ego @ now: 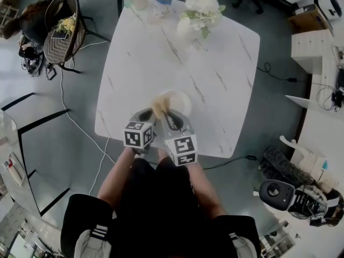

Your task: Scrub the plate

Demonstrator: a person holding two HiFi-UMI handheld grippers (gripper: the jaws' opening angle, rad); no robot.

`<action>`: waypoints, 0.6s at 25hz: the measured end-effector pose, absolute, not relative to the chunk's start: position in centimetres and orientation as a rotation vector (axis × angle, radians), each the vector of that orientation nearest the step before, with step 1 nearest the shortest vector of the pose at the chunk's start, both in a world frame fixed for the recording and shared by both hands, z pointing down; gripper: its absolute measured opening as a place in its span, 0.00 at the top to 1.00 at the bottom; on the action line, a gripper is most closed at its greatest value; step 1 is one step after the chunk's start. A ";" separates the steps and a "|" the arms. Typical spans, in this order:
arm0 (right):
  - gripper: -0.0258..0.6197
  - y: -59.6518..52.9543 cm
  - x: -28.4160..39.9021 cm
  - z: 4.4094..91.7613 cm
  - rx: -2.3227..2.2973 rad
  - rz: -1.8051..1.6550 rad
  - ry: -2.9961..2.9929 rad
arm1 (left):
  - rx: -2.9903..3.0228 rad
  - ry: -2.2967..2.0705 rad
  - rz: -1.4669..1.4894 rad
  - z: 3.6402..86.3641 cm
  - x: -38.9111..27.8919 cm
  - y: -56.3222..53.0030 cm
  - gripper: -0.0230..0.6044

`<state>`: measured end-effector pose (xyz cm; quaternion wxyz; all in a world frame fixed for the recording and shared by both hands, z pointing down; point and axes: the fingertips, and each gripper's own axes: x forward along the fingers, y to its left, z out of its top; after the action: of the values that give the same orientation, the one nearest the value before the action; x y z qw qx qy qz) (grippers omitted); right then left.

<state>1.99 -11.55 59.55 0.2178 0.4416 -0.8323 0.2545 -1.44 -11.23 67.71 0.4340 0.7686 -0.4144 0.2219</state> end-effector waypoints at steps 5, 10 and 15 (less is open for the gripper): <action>0.89 -11.2 2.0 60.8 1.213 0.724 -2.285 | 1.913 -1.033 0.554 67.9 -1.5 -11.2 0.95; 0.89 -10.9 2.2 62.4 1.200 0.743 -2.248 | 1.913 -1.032 0.551 67.9 -1.4 -11.3 0.95; 0.89 -10.3 2.5 64.1 1.189 0.778 -2.197 | 1.910 -1.034 0.552 67.9 -1.4 -11.2 0.95</action>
<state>2.54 -10.32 64.11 0.2594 0.4387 -0.8110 0.2872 -1.44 -11.18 67.86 0.4353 0.7673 -0.4154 0.2218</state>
